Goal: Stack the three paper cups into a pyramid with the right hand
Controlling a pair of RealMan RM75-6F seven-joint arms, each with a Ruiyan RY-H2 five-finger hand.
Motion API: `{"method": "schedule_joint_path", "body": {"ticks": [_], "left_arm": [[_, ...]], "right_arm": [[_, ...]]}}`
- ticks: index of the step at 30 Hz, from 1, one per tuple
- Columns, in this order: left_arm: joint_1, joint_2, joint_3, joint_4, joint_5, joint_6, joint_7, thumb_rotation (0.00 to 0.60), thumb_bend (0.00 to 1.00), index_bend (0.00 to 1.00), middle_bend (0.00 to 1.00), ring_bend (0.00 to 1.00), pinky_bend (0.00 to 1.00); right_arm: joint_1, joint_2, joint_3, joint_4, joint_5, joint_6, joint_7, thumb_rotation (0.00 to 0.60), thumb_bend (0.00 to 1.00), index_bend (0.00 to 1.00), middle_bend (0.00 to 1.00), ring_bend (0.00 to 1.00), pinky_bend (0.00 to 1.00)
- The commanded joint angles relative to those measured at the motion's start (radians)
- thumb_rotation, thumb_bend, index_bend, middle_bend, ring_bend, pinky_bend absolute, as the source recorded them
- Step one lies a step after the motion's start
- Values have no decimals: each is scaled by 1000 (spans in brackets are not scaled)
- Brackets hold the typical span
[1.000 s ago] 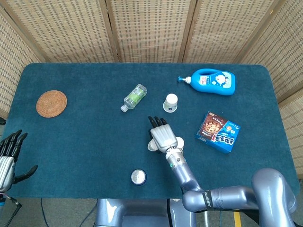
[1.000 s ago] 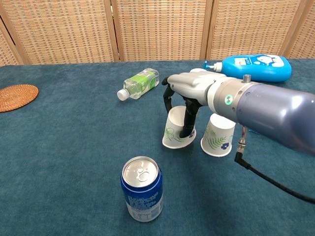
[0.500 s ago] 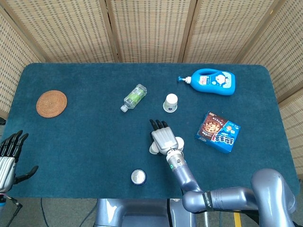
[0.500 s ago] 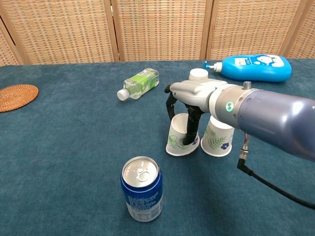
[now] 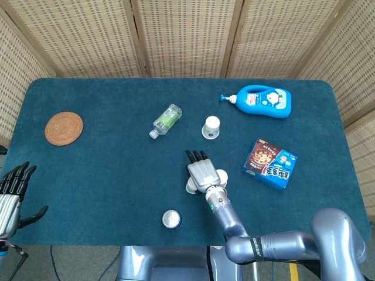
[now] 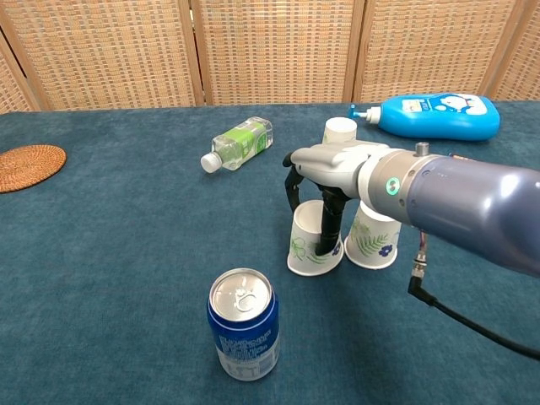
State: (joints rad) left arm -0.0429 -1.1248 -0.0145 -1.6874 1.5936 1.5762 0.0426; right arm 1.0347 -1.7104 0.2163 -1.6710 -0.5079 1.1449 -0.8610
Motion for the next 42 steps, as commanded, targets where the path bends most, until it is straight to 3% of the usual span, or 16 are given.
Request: {"method": "schedule_joint_path", "body": {"ticks": [1,19,27,35,42], "left_arm": [[0,1,0,0,0,1,-1,600,236,0,0,0,65],[1,-1,4,0,8,-1,3,600,236,0,0,0,65],[1,2,7,-6,13,0,0,600,236,0,0,0,64],[1,4,4,-5,9,0,-6,600,237,0,0,0,64],[2,6,0,-3,3,1,-9,600,237,0,0,0,64]], "right_arm": [[-2,-8,0,11,-16,3,11,600,118,532,15,0,120],[-7,-15,-10,40,-20,26,-25,600,117,504,0,0,117],[0,1,-4,3,40,23,-63,600,118,335,0,0,76],[10,5,2,-22,54,43,-87,600,119,249,0,0,72],[46,40,48,-100,59,89,-136,600,119,220,0,0,71]]}}
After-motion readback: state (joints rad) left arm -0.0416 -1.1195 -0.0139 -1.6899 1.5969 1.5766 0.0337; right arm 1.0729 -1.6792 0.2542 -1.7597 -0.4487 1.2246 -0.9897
